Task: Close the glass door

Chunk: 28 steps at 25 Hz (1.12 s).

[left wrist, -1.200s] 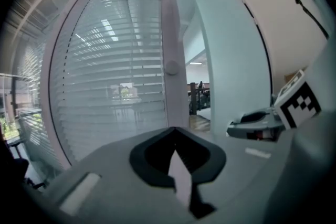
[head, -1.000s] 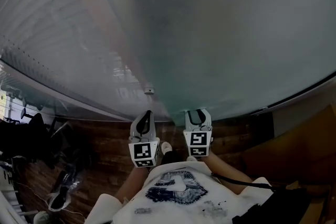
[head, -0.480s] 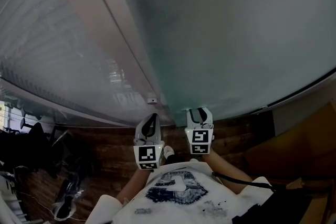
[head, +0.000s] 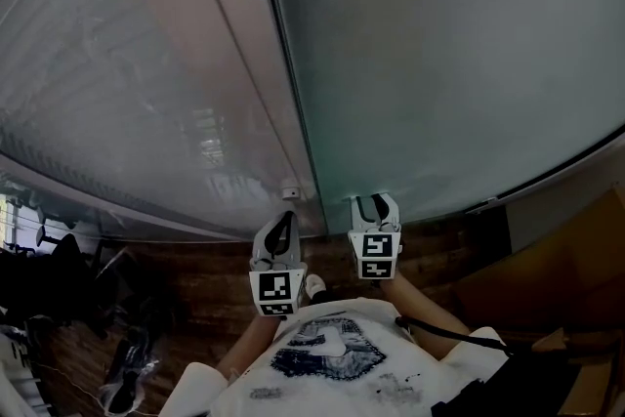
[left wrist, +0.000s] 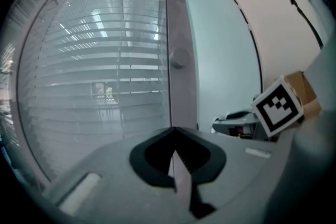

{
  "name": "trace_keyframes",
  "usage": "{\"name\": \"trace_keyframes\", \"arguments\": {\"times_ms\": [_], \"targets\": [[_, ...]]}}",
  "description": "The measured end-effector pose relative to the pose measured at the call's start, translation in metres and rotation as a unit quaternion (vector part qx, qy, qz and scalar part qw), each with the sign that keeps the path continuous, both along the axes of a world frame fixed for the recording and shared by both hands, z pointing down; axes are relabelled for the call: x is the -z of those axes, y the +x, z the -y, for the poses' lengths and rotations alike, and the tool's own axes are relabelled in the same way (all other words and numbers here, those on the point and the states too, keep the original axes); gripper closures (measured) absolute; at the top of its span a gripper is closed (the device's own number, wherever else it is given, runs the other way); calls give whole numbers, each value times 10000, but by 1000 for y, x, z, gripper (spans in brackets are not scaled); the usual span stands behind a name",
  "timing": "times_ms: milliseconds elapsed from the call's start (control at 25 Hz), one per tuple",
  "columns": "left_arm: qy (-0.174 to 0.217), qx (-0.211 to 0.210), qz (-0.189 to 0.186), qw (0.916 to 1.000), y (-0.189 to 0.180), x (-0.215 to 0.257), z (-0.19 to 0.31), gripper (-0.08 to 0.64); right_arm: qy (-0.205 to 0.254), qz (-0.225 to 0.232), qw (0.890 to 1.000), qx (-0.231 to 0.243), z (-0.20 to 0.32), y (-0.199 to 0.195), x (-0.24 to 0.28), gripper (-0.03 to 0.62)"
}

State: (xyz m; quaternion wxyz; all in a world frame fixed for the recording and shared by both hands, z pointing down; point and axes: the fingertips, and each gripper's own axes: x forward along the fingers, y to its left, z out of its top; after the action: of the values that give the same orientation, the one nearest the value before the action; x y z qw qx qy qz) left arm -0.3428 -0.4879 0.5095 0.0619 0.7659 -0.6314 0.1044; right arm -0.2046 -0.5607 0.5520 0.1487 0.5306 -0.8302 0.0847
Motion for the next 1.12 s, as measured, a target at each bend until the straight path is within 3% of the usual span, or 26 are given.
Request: {"name": "trace_keyframes", "arguments": {"times_ms": [1120], "targets": [[0, -2, 4, 10000, -16, 1, 6, 557, 23, -43, 10000, -85, 25, -5, -1, 460]]}}
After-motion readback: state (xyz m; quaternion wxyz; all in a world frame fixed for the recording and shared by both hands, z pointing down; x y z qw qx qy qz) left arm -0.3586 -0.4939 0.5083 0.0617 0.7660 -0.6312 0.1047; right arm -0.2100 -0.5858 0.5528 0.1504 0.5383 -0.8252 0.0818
